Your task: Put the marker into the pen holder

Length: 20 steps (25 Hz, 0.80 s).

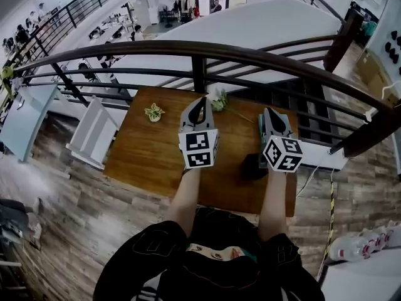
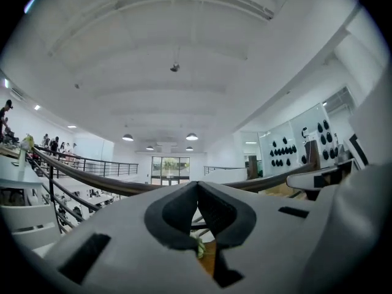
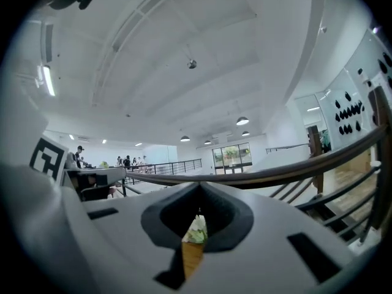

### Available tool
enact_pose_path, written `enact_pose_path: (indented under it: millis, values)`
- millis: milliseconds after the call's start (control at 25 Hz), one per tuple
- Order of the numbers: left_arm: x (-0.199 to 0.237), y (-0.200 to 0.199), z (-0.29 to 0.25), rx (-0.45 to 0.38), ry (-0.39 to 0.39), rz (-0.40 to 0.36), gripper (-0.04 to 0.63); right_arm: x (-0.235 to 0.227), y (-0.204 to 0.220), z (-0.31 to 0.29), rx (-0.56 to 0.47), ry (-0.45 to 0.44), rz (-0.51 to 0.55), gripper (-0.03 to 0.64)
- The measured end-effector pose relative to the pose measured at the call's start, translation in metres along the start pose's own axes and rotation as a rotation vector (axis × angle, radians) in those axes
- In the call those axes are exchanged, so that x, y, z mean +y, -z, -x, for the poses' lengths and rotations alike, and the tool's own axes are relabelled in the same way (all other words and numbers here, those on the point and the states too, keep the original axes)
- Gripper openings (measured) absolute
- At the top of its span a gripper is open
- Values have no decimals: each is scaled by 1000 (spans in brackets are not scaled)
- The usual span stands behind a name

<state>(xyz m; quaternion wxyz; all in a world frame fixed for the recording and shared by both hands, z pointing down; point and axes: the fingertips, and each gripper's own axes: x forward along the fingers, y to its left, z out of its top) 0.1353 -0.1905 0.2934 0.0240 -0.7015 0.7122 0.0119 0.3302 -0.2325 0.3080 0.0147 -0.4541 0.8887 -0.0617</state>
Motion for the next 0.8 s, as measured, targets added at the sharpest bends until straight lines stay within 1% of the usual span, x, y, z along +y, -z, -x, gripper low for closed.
enact_pose_path:
  millis: [160, 320, 560, 800]
  values:
    - [2, 1, 1, -6, -13, -31, 8, 2, -2, -2, -14, 19, 43, 5]
    - [-3, 2, -3, -12, -16, -52, 8, -4, -3, -1, -27, 38, 61, 5]
    - [-18, 2, -12, -26, 16, -65, 8, -9, -10, 1, -52, 41, 101, 3]
    - [-28, 7, -15, -19, 33, -64, 8, -13, -9, 3, -59, 33, 119, 4]
